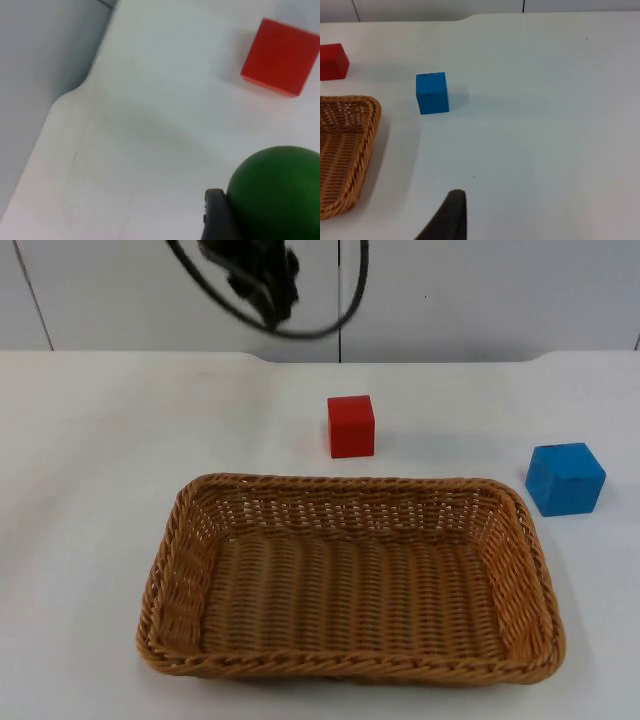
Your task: Place all geometric objects except the red cube into the basket.
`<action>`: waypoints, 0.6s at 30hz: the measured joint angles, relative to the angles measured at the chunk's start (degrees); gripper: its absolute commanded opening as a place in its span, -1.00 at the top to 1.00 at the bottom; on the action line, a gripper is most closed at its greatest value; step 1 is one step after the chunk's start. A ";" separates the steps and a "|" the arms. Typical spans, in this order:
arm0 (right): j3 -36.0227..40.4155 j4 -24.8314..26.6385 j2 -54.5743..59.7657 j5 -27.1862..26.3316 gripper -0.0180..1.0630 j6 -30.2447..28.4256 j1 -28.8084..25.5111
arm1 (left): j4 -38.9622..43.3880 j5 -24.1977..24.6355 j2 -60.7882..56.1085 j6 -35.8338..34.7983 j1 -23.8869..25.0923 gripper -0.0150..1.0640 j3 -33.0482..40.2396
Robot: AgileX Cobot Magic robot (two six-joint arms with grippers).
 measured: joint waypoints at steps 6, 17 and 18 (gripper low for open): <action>0.00 0.00 0.00 0.00 -0.98 0.00 0.00 | -0.57 5.83 -5.79 -16.30 0.00 0.98 -0.03; 0.00 -0.24 0.00 0.00 -0.98 0.00 0.00 | -8.23 8.84 -11.43 -28.21 0.48 0.98 9.71; 0.00 -0.24 0.00 0.00 -0.98 0.00 0.00 | -8.80 7.41 -13.09 -28.80 0.48 0.98 13.33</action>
